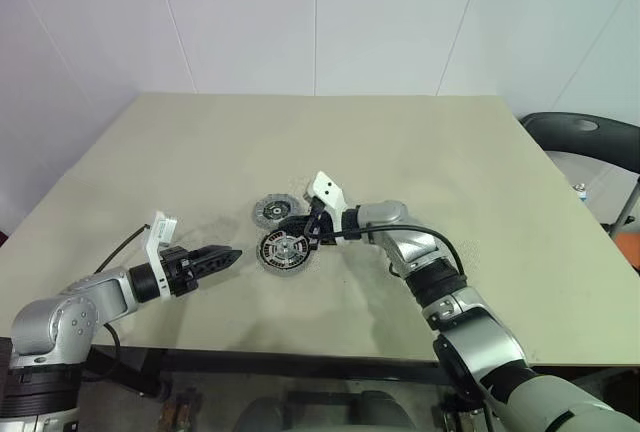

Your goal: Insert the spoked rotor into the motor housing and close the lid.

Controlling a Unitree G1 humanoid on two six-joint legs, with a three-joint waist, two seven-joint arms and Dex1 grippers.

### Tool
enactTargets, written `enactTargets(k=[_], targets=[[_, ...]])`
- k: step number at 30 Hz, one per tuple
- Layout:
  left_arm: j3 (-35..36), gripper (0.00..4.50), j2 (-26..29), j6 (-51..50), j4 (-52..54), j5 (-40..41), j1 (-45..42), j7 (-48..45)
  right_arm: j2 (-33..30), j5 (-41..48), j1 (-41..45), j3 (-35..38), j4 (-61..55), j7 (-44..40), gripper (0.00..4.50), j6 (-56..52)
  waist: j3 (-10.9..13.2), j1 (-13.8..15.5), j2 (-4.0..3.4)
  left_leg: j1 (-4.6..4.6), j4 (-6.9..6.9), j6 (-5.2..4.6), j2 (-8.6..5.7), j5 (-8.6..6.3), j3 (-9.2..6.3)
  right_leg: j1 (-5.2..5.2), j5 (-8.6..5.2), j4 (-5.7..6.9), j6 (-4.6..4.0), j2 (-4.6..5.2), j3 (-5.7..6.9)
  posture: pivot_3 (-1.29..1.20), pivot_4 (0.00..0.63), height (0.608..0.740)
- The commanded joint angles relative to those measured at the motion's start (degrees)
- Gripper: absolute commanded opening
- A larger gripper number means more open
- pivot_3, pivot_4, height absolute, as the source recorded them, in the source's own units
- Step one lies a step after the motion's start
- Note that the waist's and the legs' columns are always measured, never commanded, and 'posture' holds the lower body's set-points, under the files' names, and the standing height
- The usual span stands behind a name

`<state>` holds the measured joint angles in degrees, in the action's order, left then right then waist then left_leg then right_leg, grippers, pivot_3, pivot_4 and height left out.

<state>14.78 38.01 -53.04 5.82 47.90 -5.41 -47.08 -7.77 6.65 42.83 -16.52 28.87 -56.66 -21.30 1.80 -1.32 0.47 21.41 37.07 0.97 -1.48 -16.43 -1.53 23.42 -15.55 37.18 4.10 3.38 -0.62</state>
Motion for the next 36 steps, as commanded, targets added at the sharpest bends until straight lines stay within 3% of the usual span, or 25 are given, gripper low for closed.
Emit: enactTargets(k=[1,4,9,16,19,25,28,32,36], targets=[[0.9,2.43,-0.1,0.8,0.7,0.0,-1.0,0.1,-1.6,-7.2,-0.5,-5.8,1.9,1.5,0.04,5.5,0.0,0.0,0.01,-0.02,0.0,0.0,0.0,0.0,0.0,-0.01,0.0,0.0,0.0,0.0,0.0,0.0,0.0,0.74],[1.2,2.43,0.0,0.8,0.6,0.1,-0.9,0.2,-2.7,-11.4,-1.3,-8.5,6.2,3.7,0.04,9.5,0.0,0.0,-0.05,-0.04,0.03,0.0,-0.01,0.0,0.01,-0.04,0.0,0.01,-0.01,0.0,0.0,0.0,0.0,0.74],[1.5,2.43,0.2,0.7,0.5,0.1,-0.7,0.2,-2.3,-9.5,-0.9,-6.1,5.7,3.3,0.04,8.9,-0.1,0.2,-0.02,-0.44,0.05,0.01,0.01,0.01,0.0,-0.43,-0.02,0.04,-0.04,-0.02,0.0,0.0,0.0,0.74],[0.8,2.43,0.2,0.3,0.6,0.2,-1.2,0.0,-4.2,-3.2,4.3,-1.1,-8.2,-2.0,0.04,8.2,0.1,0.2,-0.09,-0.63,0.03,0.0,0.01,0.0,0.0,-0.64,-0.06,-0.01,-0.11,-0.01,0.0,0.0,0.0,0.74],[-0.2,2.43,1.0,0.5,1.3,-0.2,-1.5,-1.1,-11.7,-10.3,7.8,-5.8,-8.4,-7.1,0.04,24.7,0.1,0.1,-0.1,-0.03,0.08,0.01,0.01,0.01,0.0,-0.02,0.01,0.06,0.02,-0.03,0.0,0.0,0.0,0.74],[-1.0,2.43,1.1,0.8,0.9,-1.0,-2.3,-1.7,-23.0,-19.3,16.0,-16.9,-2.4,-20.1,0.04,59.8,0.1,0.1,-0.09,-0.01,-0.01,-0.07,-0.02,-0.04,0.03,-0.06,0.0,-0.14,0.03,-0.04,0.01,0.0,0.0,0.74],[-1.1,2.43,0.6,1.0,1.2,-1.3,-2.1,-1.7,-23.1,-20.5,18.2,-20.3,0.8,-21.9,0.04,70.2,0.1,-0.5,-0.06,-0.05,0.01,-0.06,0.01,-0.03,0.04,-0.08,0.0,-0.09,0.03,-0.09,-0.02,0.0,0.0,0.74],[-0.8,2.43,0.0,1.2,1.6,-1.1,-1.8,-1.3,-20.1,-18.1,19.4,-21.5,2.4,-22.6,0.04,74.1,0.1,-1.2,-0.06,-0.07,0.07,-0.02,0.05,-0.01,0.02,-0.1,0.0,-0.02,0.02,-0.1,-0.02,0.0,0.0,0.74],[-0.1,2.43,-1.1,1.5,2.2,-0.8,-0.6,-0.3,-17.0,-19.8,20.6,-22.1,5.7,-21.2,0.99,76.9,0.1,-1.2,-0.05,-0.1,0.06,0.01,0.06,0.01,0.0,-0.1,0.0,0.03,0.01,-0.1,-0.03,0.0,0.0,0.74]])
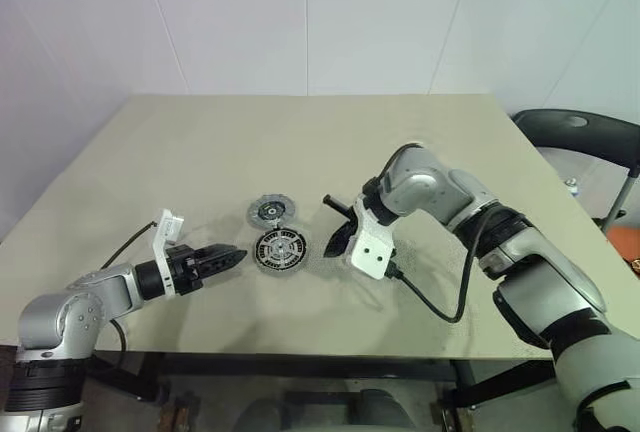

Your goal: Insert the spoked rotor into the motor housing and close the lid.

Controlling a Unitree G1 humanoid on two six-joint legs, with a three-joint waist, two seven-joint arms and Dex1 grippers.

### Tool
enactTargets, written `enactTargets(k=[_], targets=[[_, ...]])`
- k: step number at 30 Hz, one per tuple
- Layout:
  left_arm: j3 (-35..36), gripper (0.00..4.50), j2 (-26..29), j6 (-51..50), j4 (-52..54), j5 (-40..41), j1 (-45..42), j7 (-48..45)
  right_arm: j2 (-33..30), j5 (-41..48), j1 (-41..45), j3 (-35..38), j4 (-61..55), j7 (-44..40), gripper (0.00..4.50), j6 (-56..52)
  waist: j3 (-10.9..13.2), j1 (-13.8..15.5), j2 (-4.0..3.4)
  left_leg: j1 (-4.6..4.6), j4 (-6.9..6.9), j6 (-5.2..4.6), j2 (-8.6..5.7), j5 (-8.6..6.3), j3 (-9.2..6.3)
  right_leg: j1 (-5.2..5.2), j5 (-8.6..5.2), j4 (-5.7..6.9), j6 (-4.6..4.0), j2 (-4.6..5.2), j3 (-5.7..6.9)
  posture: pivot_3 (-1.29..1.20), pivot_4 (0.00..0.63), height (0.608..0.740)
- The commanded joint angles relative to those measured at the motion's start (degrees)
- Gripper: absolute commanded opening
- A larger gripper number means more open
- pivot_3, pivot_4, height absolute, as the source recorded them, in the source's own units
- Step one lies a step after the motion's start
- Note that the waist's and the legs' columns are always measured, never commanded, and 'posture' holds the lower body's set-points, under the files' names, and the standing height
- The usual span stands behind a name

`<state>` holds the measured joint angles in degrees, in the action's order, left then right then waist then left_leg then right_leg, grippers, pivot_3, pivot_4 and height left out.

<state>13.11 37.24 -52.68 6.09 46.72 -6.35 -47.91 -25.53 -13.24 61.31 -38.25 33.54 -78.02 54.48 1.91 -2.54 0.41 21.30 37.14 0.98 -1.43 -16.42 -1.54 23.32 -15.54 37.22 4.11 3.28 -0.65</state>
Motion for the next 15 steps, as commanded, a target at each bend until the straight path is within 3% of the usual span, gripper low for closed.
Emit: enactTargets(k=[1,3,6,15], targets=[[1.8,2.43,-0.5,1.2,2.1,0.4,0.7,0.8,1.3,-0.5,2.1,-0.8,1.6,0.1,1.24,1.0,0.0,0.1,0.01,0.0,0.0,0.0,0.0,0.0,-0.01,0.0,0.0,0.0,0.0,0.0,0.0,0.0,0.0,0.74],[1.9,2.43,-0.8,1.3,2.4,0.6,1.1,1.1,2.0,-2.0,2.4,-1.4,3.1,0.9,1.93,1.5,0.0,0.3,0.03,0.0,0.01,0.0,-0.01,0.0,-0.01,-0.02,0.0,-0.02,-0.01,0.02,0.0,0.0,0.0,0.74],[2.0,2.43,-1.1,1.4,2.8,0.6,1.7,1.5,4.5,-12.1,4.6,-3.0,9.5,9.2,2.94,2.5,0.0,0.2,0.02,0.01,0.03,0.0,-0.02,0.0,-0.01,-0.02,0.0,-0.01,-0.02,0.04,0.0,0.0,0.0,0.74],[2.5,2.43,-2.1,1.4,3.5,0.9,2.2,2.4,10.9,-24.4,8.5,-6.5,22.6,24.9,2.94,3.8,0.0,0.0,0.01,0.02,-0.01,0.1,-0.03,0.05,-0.01,0.05,0.0,0.04,-0.03,0.0,0.0,0.0,0.0,0.74]])
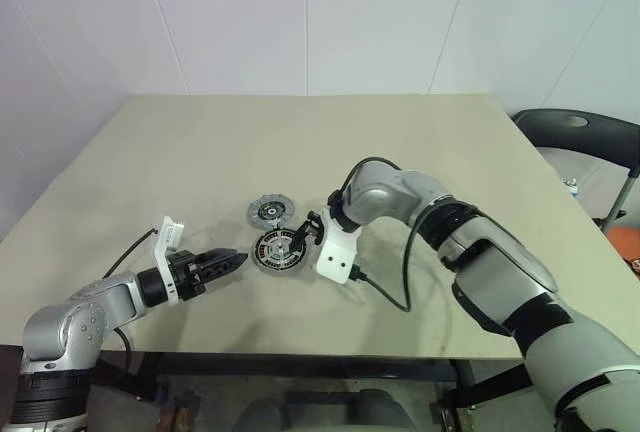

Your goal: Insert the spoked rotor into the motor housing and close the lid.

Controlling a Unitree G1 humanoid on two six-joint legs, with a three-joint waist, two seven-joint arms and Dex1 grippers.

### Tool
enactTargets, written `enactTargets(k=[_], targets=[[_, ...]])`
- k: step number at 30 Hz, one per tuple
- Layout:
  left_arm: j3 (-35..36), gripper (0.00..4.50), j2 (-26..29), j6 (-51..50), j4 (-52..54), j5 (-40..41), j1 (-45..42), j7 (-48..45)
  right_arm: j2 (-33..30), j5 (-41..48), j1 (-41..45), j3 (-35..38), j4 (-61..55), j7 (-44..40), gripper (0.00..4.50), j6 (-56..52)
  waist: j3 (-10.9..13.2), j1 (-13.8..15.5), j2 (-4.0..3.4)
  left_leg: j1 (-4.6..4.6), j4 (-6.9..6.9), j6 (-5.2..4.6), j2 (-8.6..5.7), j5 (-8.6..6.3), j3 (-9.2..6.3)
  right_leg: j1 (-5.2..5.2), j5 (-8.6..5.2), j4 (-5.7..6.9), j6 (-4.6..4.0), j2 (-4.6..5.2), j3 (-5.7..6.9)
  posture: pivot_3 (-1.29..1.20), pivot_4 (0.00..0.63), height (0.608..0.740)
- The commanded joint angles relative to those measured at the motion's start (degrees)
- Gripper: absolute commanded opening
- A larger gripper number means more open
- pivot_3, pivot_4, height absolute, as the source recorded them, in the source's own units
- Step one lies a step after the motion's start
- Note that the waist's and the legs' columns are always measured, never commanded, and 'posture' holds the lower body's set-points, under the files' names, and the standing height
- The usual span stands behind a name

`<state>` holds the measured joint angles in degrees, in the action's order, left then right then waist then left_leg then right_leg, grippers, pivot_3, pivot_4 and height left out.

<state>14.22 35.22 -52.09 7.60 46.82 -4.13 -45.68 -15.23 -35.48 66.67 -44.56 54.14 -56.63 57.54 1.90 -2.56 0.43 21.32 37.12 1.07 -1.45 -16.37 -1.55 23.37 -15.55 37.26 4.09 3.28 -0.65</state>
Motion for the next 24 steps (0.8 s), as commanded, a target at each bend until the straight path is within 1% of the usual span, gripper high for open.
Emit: enactTargets(k=[1,9,15,17,20,23,24], targets=[[1.4,2.43,-0.1,0.7,2.0,0.8,0.1,0.3,0.8,-2.5,3.3,-0.3,2.5,3.9,2.94,1.1,0.0,0.0,-0.01,0.0,0.0,0.0,0.0,0.0,0.0,0.0,0.0,0.0,0.0,0.0,0.0,0.0,0.0,0.74],[1.8,2.43,-0.2,0.7,2.3,1.0,0.6,0.7,0.8,-5.0,4.0,-1.5,4.1,7.2,2.94,3.7,0.0,0.0,-0.01,-0.01,0.01,0.02,-0.01,0.01,-0.01,-0.02,0.0,0.02,0.0,-0.03,0.0,0.0,0.0,0.74],[1.7,2.43,-0.1,1.0,1.2,0.6,0.4,0.5,-0.6,-2.9,3.6,-1.4,2.5,4.3,2.94,6.1,0.0,0.0,-0.01,-0.04,0.02,0.04,-0.01,0.03,-0.01,-0.03,0.0,0.05,0.0,-0.04,0.0,0.0,0.0,0.74],[1.6,2.43,-0.2,0.9,1.2,0.6,0.1,0.6,-0.4,-4.1,3.6,-1.7,2.7,5.2,2.94,5.8,0.0,0.0,-0.01,-0.04,0.02,0.04,-0.01,0.03,-0.02,-0.04,0.0,0.06,0.01,-0.05,0.0,0.0,0.0,0.74],[1.6,2.43,-0.1,0.9,0.8,0.6,-0.4,0.7,0.3,-4.3,3.6,-1.5,3.1,5.8,2.43,5.2,0.0,0.0,-0.01,-0.05,0.02,0.04,0.0,0.03,-0.02,-0.04,0.0,0.07,0.01,-0.05,0.0,0.0,0.0,0.74],[1.6,2.43,-0.1,0.9,0.7,0.5,-0.3,0.6,1.0,-4.3,3.5,-1.4,3.0,5.8,1.44,4.4,0.0,0.0,-0.01,-0.05,0.02,0.04,0.0,0.03,-0.02,-0.03,0.0,0.08,0.01,-0.05,0.0,0.0,0.0,0.74],[1.6,2.43,-0.1,0.9,0.8,0.5,-0.2,0.6,1.3,-4.4,3.6,-1.4,3.1,6.0,1.44,4.0,0.0,0.0,0.0,-0.05,0.02,0.05,0.0,0.03,-0.02,-0.03,0.0,0.08,0.01,-0.05,0.0,0.0,0.0,0.74]])
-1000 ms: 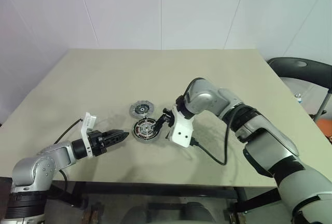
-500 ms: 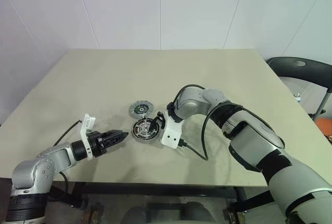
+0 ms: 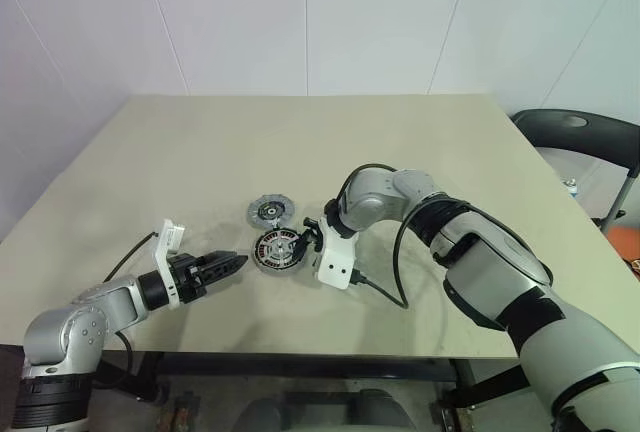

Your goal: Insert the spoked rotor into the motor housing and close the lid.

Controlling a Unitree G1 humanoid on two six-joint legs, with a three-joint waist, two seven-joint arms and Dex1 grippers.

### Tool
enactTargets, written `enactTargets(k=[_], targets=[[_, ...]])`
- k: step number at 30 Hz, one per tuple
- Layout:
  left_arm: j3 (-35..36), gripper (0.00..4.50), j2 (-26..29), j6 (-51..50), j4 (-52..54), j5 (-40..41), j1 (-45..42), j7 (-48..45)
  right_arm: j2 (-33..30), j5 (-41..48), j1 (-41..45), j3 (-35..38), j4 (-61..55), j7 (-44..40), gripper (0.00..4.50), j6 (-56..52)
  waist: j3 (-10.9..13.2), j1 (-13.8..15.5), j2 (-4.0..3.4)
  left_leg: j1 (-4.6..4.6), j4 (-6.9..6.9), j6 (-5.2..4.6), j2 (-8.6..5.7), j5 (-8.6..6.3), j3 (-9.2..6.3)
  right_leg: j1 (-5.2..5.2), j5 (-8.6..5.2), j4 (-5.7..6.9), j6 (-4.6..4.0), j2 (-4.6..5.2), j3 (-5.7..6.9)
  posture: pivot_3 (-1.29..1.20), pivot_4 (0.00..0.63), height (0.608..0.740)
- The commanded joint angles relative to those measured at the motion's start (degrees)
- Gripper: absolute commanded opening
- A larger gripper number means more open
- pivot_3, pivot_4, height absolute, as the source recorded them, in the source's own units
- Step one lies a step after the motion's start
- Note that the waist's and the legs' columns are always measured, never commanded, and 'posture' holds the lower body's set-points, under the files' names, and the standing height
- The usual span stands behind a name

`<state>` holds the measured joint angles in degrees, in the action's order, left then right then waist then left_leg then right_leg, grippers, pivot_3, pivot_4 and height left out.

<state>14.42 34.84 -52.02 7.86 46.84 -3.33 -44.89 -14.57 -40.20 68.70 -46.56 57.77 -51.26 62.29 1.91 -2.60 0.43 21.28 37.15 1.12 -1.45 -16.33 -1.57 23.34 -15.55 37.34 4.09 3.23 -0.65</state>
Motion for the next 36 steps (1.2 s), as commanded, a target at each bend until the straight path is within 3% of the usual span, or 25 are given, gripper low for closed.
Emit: enactTargets(k=[1,13,19,21,27,30,36], targets=[[1.4,2.43,0.2,0.8,0.5,0.6,-0.9,-0.2,0.9,0.1,1.6,0.6,-0.4,1.0,1.44,-1.0,0.0,0.0,0.0,-0.01,0.0,0.0,0.0,0.0,0.0,-0.01,0.0,0.0,0.0,0.0,0.0,0.0,0.0,0.74],[1.6,2.43,-0.1,0.7,0.2,0.7,-1.0,0.1,2.8,-2.6,2.8,-0.2,0.3,3.4,1.44,-2.4,0.0,-0.3,0.01,-0.18,0.0,0.17,0.09,0.1,0.0,-0.06,0.01,0.19,-0.03,-0.13,-0.03,0.0,0.0,0.74],[1.3,2.43,-0.7,0.8,0.0,0.6,-1.4,0.6,3.7,-1.3,3.2,0.4,0.8,1.4,0.16,-3.1,0.0,-0.4,0.01,-0.31,-0.02,0.25,0.27,0.14,0.0,-0.15,0.07,0.18,-0.14,-0.36,-0.08,0.0,0.0,0.74],[1.3,2.43,-0.9,0.8,-0.1,0.6,-1.5,0.7,3.9,0.1,3.4,1.2,0.8,-0.6,0.1,-4.2,0.0,-0.5,0.04,-0.33,-0.05,0.24,0.27,0.14,0.0,-0.15,0.07,0.17,-0.15,-0.39,-0.13,0.0,0.0,0.74],[0.8,2.43,-1.3,1.0,-0.8,0.2,-2.1,0.7,3.3,12.9,2.6,5.7,-4.5,-22.6,0.1,-17.8,0.0,-0.6,0.05,-0.32,-0.02,0.25,0.29,0.15,-0.02,-0.18,0.08,0.17,-0.15,-0.4,-0.14,0.0,0.0,0.74],[0.4,2.43,-1.3,1.3,-1.8,-0.2,-2.6,0.3,1.3,16.2,1.0,7.1,-10.1,-29.6,0.1,-26.0,0.0,-0.3,0.05,-0.23,-0.02,0.25,0.28,0.14,-0.14,-0.17,0.09,0.1,-0.15,-0.4,-0.14,0.0,0.0,0.74],[-1.4,2.43,-1.6,2.0,-3.8,-1.1,-4.4,-0.8,-8.7,21.8,-1.4,6.3,-24.1,-41.1,0.1,-47.3,0.0,0.6,0.05,0.07,0.05,0.25,0.22,0.14,-0.25,0.04,0.09,0.06,-0.15,-0.37,-0.14,0.0,0.0,0.74]])
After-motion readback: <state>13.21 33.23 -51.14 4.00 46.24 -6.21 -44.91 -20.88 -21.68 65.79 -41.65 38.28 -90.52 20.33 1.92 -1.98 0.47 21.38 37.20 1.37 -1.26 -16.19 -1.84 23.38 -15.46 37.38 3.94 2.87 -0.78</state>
